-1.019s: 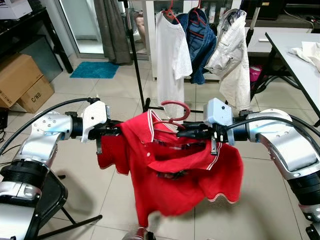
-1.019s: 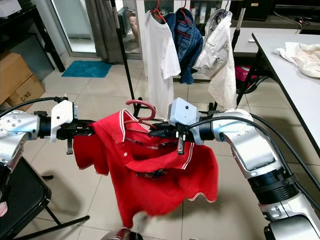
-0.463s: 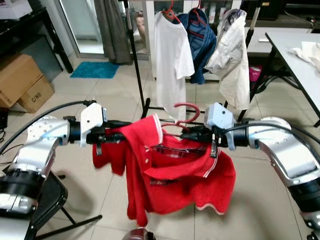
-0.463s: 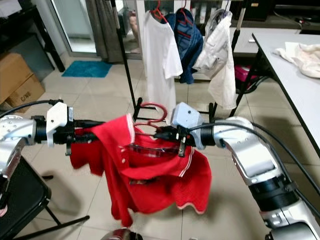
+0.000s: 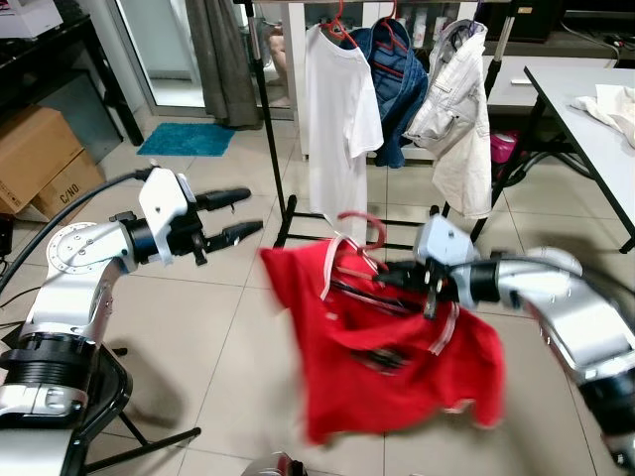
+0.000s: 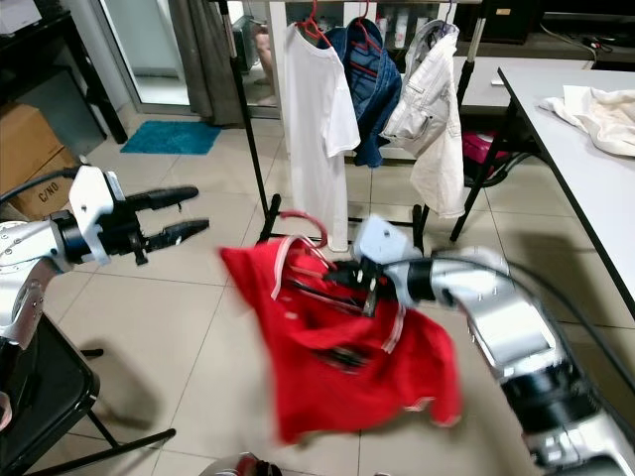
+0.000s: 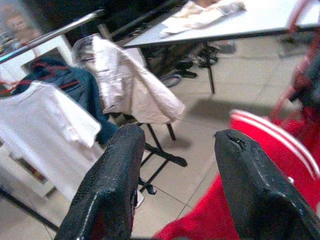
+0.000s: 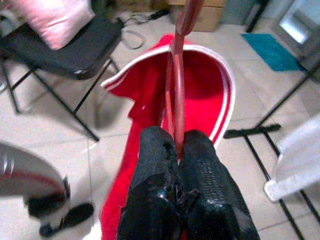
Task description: Hang hanger
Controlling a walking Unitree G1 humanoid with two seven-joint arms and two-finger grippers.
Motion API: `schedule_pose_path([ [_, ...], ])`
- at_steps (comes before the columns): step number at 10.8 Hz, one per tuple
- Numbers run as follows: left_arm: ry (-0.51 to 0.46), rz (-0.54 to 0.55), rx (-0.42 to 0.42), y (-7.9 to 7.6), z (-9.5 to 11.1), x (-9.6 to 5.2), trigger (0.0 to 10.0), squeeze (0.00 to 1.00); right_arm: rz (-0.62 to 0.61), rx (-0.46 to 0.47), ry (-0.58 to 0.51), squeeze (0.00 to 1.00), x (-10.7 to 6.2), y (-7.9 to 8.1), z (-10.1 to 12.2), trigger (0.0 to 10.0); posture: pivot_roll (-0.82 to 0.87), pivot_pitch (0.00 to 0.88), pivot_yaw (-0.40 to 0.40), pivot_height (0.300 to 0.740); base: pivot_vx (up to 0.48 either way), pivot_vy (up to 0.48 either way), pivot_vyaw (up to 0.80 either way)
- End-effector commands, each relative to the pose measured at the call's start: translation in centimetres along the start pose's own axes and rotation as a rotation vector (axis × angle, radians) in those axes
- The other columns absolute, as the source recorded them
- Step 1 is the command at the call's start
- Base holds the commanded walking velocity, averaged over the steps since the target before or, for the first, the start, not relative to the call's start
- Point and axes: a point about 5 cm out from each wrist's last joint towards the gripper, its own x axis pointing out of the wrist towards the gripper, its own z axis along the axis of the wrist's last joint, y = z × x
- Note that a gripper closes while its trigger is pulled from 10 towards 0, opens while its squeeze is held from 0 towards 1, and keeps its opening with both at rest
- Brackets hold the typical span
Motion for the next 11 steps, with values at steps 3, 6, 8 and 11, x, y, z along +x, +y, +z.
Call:
schedule_pose_path([
  [3, 0.042, 0.244, -0.083, -1.1, -1.3, -0.4, 10.0, 0.0, -0.423, 0.253, -0.097, 0.0, 0.6, -0.6, -1.7, 0.0, -0.07, 0.0, 0.075, 0.74, 0.0, 0.0, 0.0],
  [6, 0.044, 0.442, -0.197, -4.4, -2.2, 0.0, 10.0, 0.0, -0.613, 0.442, -0.232, 0.0, 2.3, 0.8, -2.1, 0.0, -0.04, 0.0, 0.075, 0.74, 0.0, 0.0, 0.0],
  [8, 0.076, 0.546, -0.249, -5.4, -2.6, 0.3, 10.0, 0.0, -0.74, 0.442, -0.248, 0.0, 1.9, 0.5, -1.8, 10.0, -0.05, 0.0, 0.071, 0.74, 0.0, 0.0, 0.0],
  [11, 0.141, 0.611, -0.201, -6.9, -2.8, 0.9, 10.0, 0.0, -0.845, 0.407, -0.217, 0.0, 1.1, 0.7, -2.2, 10.0, -0.04, 0.0, 0.063, 0.74, 0.0, 0.0, 0.0],
])
